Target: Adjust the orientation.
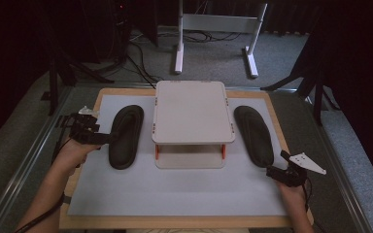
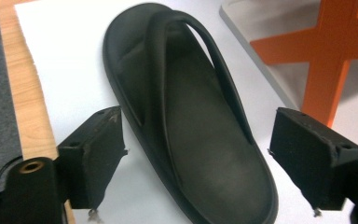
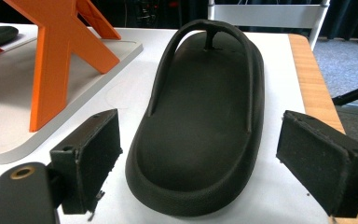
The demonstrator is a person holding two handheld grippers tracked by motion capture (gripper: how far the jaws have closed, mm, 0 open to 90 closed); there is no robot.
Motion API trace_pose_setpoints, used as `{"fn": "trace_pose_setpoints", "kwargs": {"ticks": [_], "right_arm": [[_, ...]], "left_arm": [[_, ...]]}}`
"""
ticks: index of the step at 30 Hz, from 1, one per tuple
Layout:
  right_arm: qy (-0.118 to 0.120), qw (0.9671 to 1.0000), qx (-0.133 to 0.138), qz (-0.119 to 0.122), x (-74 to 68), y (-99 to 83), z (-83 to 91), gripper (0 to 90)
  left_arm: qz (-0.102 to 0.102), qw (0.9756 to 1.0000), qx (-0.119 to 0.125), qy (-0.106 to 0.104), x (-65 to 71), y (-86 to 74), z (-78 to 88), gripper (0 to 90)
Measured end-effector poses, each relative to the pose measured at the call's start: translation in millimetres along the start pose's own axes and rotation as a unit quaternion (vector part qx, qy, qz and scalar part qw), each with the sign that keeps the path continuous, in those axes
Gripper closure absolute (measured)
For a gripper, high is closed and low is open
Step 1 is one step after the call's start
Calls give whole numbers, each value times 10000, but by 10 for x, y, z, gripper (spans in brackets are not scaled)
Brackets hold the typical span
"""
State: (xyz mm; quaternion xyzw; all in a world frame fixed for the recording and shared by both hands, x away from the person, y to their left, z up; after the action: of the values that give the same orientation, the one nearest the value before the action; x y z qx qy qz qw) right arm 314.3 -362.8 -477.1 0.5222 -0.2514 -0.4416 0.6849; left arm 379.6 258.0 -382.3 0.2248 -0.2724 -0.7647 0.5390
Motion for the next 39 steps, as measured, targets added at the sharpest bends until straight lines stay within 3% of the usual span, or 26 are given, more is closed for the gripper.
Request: {"fn": "trace_pose_setpoints", "kwargs": {"ticks": [6,7,10,17,22,28,29,33,39], "right_arm": [[8,10000,-8,10,-1,-1,-2,130],[8,10000,-14,5,-1,-1,-3,130],[9,10000,-12,7,-1,-1,-3,130],[30,10000,-28,5,-3,-2,-6,130],[45,10000,-42,27,-4,-2,-9,131],[50,10000,-59,36,-7,-3,-13,131],[47,10000,-61,40,-7,-3,-13,131],[51,9999,-75,48,-9,-4,-16,131],[46,9999,-79,48,-9,-5,-16,132]], "left_arm": [[-162,9994,-300,-104,-5,137,-85,185],[-239,9992,-318,13,-3,165,-97,185],[-309,9984,-471,-30,-15,241,-157,186],[-594,9946,-836,-164,-26,309,-315,232],[-636,9918,-1086,-218,-62,346,-443,249],[-568,9910,-1204,-104,-136,390,-578,320],[-543,9905,-1245,-200,-152,394,-597,336],[-560,9891,-1348,-183,-195,415,-674,377],[-592,9849,-1607,-244,-224,431,-800,433]]}}
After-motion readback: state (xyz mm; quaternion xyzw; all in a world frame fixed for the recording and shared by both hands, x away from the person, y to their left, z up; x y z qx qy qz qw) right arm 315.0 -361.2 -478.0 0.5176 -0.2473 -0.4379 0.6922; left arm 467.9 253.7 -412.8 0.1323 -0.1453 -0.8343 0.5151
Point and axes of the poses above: each handheld gripper's, and its own axes: z roughly backward along the jaws, y roughly out of its top, x roughly to its right, the point moved 1 cm from there along -z, roughly forward along the jaws, and after that the axes turned 10 degrees about y, right-handed, at the moved point
